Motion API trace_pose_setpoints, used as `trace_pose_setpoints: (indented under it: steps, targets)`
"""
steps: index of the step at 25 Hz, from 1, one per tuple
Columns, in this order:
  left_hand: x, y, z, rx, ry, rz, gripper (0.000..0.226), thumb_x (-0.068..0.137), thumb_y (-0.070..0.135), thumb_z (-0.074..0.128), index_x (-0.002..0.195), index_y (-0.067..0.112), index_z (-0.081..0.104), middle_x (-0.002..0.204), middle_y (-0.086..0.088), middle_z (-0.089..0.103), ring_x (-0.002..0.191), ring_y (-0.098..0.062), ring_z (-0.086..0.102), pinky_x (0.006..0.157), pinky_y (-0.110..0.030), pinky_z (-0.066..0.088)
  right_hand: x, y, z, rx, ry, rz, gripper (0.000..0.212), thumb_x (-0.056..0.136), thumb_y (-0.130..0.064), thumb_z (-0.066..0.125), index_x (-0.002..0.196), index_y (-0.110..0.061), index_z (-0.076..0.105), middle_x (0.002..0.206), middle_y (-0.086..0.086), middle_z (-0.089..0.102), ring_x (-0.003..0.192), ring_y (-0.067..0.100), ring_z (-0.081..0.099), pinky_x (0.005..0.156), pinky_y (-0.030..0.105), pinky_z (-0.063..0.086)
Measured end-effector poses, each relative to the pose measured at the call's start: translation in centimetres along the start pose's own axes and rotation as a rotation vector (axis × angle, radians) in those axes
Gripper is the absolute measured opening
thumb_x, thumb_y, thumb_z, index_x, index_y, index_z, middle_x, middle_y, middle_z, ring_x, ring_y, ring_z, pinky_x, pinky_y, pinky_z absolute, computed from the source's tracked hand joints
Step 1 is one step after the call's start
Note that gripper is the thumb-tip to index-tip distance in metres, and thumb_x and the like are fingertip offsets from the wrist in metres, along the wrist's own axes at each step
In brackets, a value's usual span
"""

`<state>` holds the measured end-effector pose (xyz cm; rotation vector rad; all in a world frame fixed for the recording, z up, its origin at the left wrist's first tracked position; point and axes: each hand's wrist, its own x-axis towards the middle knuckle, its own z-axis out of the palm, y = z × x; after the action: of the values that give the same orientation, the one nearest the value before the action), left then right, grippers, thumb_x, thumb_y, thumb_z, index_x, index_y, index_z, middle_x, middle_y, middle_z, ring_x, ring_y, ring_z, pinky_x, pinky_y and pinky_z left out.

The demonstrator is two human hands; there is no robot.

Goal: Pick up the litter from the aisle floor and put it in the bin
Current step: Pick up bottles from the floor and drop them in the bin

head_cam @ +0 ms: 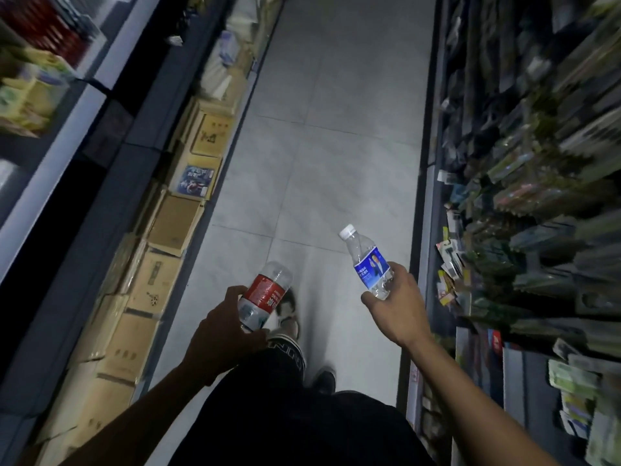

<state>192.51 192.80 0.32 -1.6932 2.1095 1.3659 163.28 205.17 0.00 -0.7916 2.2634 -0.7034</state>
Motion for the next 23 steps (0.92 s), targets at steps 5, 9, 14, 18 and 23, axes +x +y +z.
trace_pose_setpoints:
  steps: [5,9,14,18,23]
  targets:
    - [9.2,2.6,-5.5,0.077,0.041,0.069,0.088,0.069,0.037,0.091,0.136,0.027,0.035,0.122,0.0,0.064,0.092,-0.011,0.066,0.082,-0.029,0.057,8.4,-5.4,0.7,-0.012,-0.02,0.02,0.047,0.069,-0.037,0.07,0.112,-0.034,0.05,0.103,-0.007,0.056,0.089,0.017,0.058,0.074,0.039,0.054]
    - [16.3,7.6,-8.8,0.116,-0.004,0.16,0.09,0.068,0.04,0.091,0.136,0.03,0.033,0.123,0.002,0.064,0.089,-0.011,0.067,0.075,-0.02,0.053,12.3,-7.1,-0.2,0.002,0.027,0.088,0.051,0.065,-0.041,0.066,0.112,-0.035,0.051,0.101,-0.007,0.058,0.086,0.016,0.059,0.073,0.039,0.055]
    - [25.3,17.0,-10.7,0.161,-0.06,0.244,0.089,0.069,0.04,0.091,0.137,0.031,0.034,0.123,0.004,0.064,0.086,-0.007,0.064,0.065,-0.012,0.044,16.5,-6.1,-3.7,0.059,0.096,0.213,0.065,0.065,-0.047,0.067,0.126,-0.035,0.049,0.113,-0.003,0.058,0.099,0.019,0.06,0.086,0.04,0.054]
    - [33.3,25.5,-10.5,0.199,-0.064,0.304,0.09,0.07,0.042,0.091,0.139,0.025,0.036,0.126,0.0,0.064,0.084,-0.008,0.063,0.068,-0.015,0.044,23.2,-4.9,-7.6,0.126,0.164,0.294,0.064,0.068,-0.03,0.075,0.127,-0.03,0.051,0.113,-0.002,0.059,0.096,0.019,0.06,0.081,0.036,0.05]
    - [40.5,33.3,-9.7,0.21,-0.087,0.291,0.088,0.073,0.04,0.089,0.139,0.026,0.033,0.129,-0.004,0.062,0.093,-0.013,0.064,0.075,-0.025,0.054,34.7,-5.2,-13.2,0.128,0.142,0.29,0.066,0.061,-0.041,0.068,0.125,-0.032,0.051,0.108,-0.005,0.062,0.095,0.019,0.062,0.081,0.037,0.053]
